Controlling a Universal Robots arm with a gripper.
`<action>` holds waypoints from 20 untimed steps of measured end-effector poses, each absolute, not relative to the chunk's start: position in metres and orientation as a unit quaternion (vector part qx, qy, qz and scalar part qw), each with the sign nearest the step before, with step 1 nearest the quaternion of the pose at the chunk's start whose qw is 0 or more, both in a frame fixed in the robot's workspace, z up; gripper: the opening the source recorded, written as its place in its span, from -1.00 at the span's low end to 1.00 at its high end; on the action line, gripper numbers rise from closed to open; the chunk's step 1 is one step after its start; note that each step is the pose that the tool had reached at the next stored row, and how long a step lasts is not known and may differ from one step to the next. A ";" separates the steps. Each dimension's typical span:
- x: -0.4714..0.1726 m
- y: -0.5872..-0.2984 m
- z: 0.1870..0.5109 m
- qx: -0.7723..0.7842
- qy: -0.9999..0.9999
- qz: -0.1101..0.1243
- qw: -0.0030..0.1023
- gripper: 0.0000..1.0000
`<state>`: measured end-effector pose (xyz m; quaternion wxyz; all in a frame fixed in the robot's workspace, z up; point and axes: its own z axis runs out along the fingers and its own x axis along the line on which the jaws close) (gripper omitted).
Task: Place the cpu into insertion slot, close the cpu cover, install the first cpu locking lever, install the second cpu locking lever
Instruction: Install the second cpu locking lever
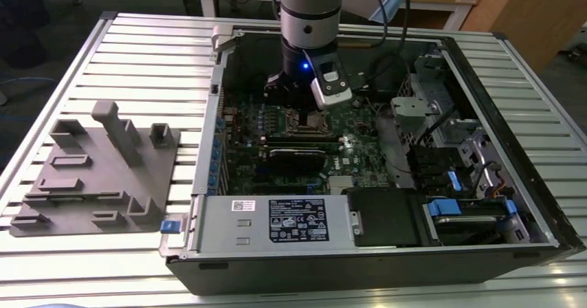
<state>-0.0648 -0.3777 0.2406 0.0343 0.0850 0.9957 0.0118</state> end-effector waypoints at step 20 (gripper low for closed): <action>-0.076 -0.378 0.233 0.085 0.996 0.012 0.035 -0.79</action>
